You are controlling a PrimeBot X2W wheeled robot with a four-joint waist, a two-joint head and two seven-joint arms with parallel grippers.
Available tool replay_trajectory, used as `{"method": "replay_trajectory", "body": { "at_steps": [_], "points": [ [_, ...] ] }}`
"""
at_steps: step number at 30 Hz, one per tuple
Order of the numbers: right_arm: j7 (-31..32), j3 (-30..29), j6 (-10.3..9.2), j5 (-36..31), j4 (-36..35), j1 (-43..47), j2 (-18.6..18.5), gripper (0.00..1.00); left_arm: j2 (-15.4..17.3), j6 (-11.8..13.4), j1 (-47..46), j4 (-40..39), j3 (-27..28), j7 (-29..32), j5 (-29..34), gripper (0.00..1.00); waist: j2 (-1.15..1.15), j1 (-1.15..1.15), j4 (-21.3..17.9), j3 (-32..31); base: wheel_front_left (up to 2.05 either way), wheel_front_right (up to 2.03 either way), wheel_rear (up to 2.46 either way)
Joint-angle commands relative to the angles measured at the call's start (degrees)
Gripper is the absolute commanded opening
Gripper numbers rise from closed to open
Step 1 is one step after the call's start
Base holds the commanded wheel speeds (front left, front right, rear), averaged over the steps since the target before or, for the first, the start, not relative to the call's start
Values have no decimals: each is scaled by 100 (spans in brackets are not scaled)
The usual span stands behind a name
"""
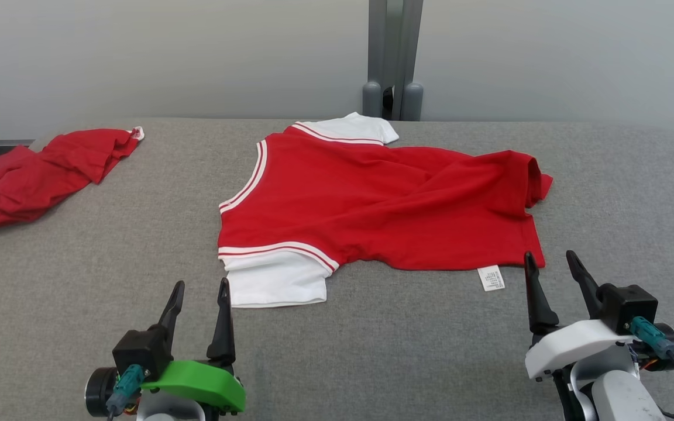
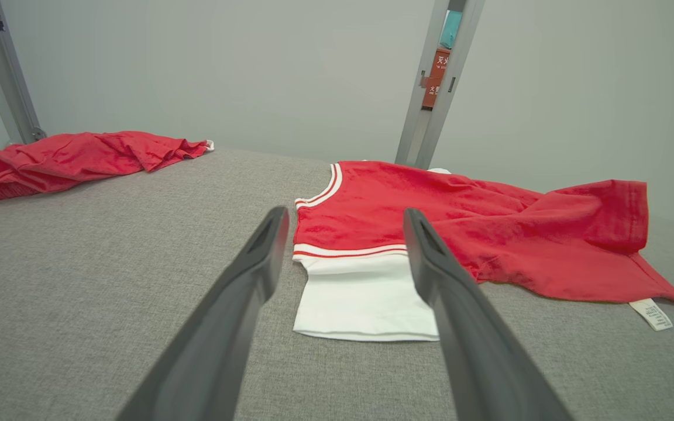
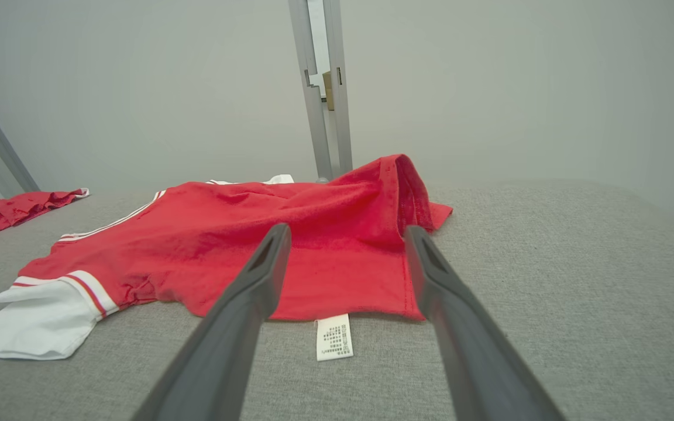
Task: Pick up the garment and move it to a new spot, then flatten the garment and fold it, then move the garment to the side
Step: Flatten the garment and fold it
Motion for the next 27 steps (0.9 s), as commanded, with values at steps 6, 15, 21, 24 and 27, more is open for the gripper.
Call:
{"method": "replay_trajectory", "body": {
  "at_steps": [6, 15, 21, 24, 27],
  "points": [
    [-6, 26, -10, 97, -14, 91, -17, 100, 4, 37, -102, 48, 9, -2, -94, 100, 0, 0, 35, 7, 0, 0, 0],
    [-24, 29, -10, 118, 54, 64, -16, 100, 4, 80, -93, 86, -21, -2, -151, 100, 0, 0, 29, 33, 0, 0, 0],
    [0, 43, -10, 124, 93, 15, -15, 100, 6, 152, -171, 463, -128, 221, -404, 100, 0, 0, 4, 108, 0, 0, 0],
    [34, 29, -10, 99, 53, -30, -15, 100, 8, 174, -355, 706, -203, 618, -602, 100, 0, 0, -22, 221, 0, 0, 0],
    [52, 30, -10, 76, -1, -80, -14, 100, 11, 193, -567, 950, -211, 982, -670, 100, 0, 0, -71, 348, 0, 0, 0]
  ]
}}
